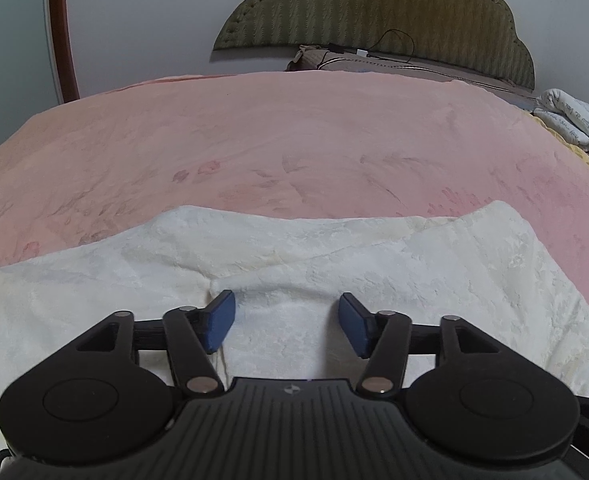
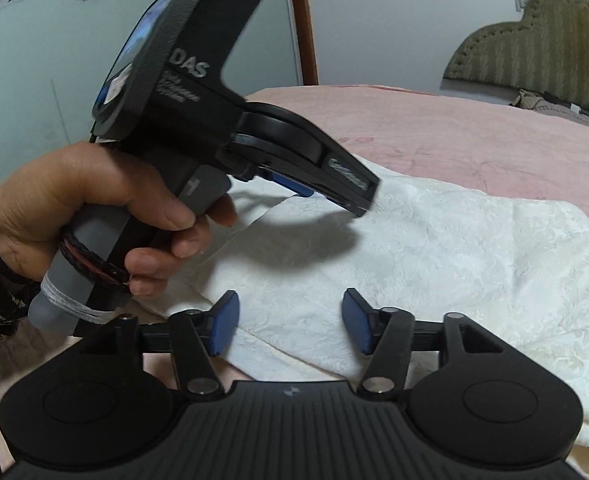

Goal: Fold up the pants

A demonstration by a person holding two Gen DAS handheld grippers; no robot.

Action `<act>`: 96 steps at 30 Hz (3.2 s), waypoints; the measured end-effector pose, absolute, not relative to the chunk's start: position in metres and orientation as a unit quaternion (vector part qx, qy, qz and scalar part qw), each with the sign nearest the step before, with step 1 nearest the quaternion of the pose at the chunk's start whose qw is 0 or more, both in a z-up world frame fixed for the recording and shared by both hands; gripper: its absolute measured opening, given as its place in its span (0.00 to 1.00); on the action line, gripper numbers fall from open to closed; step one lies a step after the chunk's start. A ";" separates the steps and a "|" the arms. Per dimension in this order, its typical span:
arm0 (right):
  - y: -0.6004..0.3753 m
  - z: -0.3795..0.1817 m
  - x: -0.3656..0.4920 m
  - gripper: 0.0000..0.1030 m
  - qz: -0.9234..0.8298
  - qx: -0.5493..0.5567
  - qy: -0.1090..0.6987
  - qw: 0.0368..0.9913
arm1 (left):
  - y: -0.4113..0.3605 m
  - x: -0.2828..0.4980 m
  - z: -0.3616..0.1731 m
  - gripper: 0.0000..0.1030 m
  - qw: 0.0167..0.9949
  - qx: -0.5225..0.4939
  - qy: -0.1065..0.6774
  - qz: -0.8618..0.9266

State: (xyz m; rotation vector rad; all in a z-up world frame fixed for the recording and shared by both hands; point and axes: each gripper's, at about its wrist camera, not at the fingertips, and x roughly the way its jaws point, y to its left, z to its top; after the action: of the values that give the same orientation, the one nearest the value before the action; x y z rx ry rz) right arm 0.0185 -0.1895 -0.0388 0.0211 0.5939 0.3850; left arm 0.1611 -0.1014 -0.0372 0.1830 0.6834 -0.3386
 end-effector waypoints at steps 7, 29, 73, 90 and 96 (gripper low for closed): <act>-0.177 -0.042 0.018 0.65 0.183 -0.023 0.287 0.940 | -0.103 0.156 -0.042 0.69 0.927 0.104 0.319 -0.166; -0.232 -0.051 0.029 1.00 0.022 0.024 0.303 0.953 | -0.092 0.145 -0.057 1.00 0.946 0.078 0.292 -0.116; -0.047 -0.010 0.011 1.00 0.249 -0.200 0.155 0.935 | 0.213 0.034 0.017 1.00 0.924 -0.154 0.300 0.179; 0.084 -0.056 0.034 0.49 0.283 -0.400 0.107 0.865 | 0.230 0.050 -0.001 0.99 0.877 -0.347 0.326 0.068; 0.074 -0.043 0.039 0.28 0.298 -0.342 0.107 0.885 | 0.228 0.069 -0.013 0.99 0.861 -0.402 0.310 0.015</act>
State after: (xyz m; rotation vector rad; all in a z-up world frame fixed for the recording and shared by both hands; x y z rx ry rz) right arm 0.0395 0.0738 -0.0435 -0.7124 0.2224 0.6193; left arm 0.0694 0.2279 -0.0129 -0.8428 0.6506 0.0317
